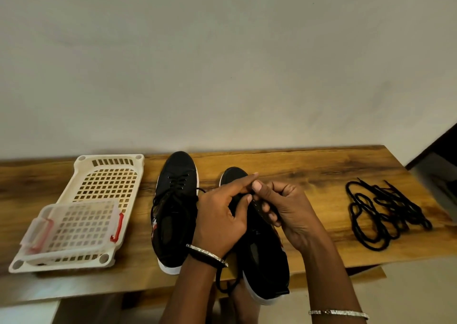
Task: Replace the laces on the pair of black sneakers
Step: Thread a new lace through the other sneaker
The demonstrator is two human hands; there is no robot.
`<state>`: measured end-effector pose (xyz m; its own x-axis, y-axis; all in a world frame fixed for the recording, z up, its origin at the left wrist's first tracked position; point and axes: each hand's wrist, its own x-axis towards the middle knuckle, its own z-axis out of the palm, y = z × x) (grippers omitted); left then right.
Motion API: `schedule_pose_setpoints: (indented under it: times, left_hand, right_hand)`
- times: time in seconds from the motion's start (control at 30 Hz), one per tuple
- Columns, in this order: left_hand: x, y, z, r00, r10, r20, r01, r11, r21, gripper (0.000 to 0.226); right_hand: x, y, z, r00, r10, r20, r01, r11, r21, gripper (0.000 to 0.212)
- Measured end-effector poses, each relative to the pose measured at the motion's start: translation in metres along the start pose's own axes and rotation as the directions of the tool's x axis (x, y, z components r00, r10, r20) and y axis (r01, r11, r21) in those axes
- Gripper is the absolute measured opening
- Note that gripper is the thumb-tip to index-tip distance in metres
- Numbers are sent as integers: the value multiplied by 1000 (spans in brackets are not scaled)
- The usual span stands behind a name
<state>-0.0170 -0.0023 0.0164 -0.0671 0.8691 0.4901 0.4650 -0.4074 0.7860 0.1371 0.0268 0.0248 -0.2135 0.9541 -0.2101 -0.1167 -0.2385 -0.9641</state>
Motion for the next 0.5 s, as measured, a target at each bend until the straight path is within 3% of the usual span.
schedule_pose_setpoints:
  times: [0.1, 0.3, 0.5]
  left_hand:
    - [1, -5, -4, 998, -10, -58, 12, 1000, 25, 32]
    - [1, -18, -8, 980, -130, -148, 150, 980, 132, 34]
    - [1, -10, -2, 996, -86, 3, 85, 984, 158, 45]
  right_hand:
    - [-1, 3, -7, 1000, -4, -5, 4, 1000, -1, 32]
    - [1, 9, -22, 999, -19, -41, 25, 986, 167, 26]
    - [5, 6, -7, 999, -36, -26, 41, 976, 213, 22]
